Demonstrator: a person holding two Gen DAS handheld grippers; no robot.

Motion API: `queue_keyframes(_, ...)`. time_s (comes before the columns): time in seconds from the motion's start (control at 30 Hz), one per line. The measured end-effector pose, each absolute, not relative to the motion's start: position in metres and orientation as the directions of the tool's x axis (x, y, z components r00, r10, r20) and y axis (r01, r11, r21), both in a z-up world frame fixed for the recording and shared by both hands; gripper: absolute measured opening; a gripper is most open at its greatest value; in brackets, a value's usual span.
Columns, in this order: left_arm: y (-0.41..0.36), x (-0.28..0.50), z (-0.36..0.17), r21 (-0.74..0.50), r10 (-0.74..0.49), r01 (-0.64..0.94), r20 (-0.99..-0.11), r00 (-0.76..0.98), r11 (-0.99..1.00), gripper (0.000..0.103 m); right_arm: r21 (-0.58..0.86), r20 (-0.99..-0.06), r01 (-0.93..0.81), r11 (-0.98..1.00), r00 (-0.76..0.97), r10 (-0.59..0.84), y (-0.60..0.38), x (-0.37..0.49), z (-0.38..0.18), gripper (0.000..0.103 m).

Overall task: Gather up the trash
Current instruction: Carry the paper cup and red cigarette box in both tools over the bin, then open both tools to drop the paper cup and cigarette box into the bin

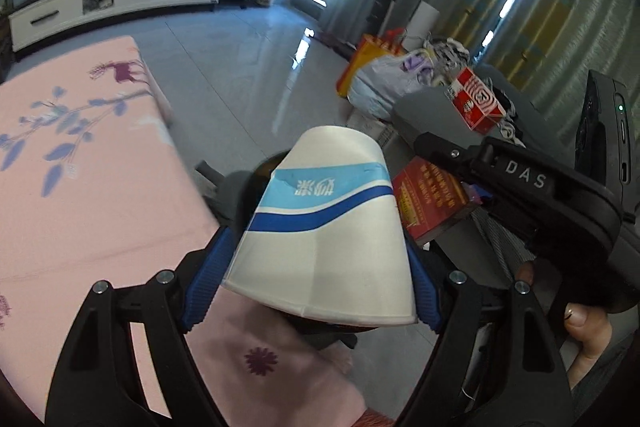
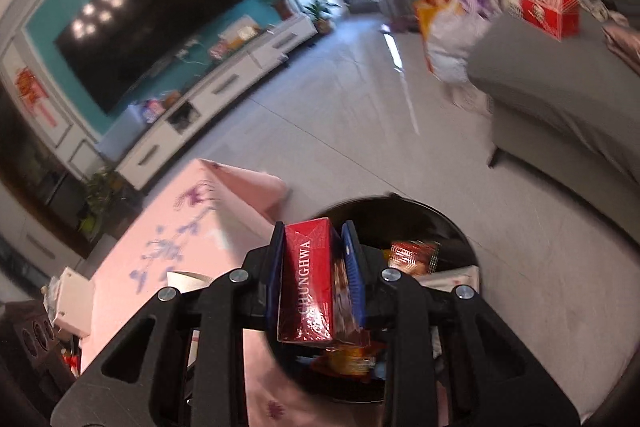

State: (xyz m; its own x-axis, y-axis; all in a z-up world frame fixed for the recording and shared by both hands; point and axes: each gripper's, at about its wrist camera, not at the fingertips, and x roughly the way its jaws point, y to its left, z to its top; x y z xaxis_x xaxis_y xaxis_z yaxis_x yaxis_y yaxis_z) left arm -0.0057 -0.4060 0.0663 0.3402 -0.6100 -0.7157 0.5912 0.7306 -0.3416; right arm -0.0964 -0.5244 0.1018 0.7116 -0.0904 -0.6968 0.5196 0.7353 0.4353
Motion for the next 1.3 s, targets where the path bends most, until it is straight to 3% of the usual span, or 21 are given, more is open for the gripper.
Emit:
queue_keyframes(0.5, -0.462, 0.015, 0.000, -0.408, -0.584, 0.578, -0.798, 0.150, 0.706, 0.080, 0.440, -0.789, 0.611, 0.658, 0.613, -0.042, -0.548, -0.089, 0.053, 0.029)
queue_keyframes(1.07, -0.471, 0.020, -0.007, -0.411, -0.563, 0.559, -0.817, 0.125, 0.720, 0.083, 0.421, -0.817, 0.658, 0.624, 0.574, -0.053, -0.557, -0.091, 0.044, 0.029)
queue_keyframes(1.3, -0.466, 0.022, -0.003, -0.422, -0.575, 0.549, -0.807, 0.134, 0.721, 0.092, 0.396, -0.826, 0.667, 0.630, 0.559, -0.073, -0.556, -0.091, 0.046, 0.031)
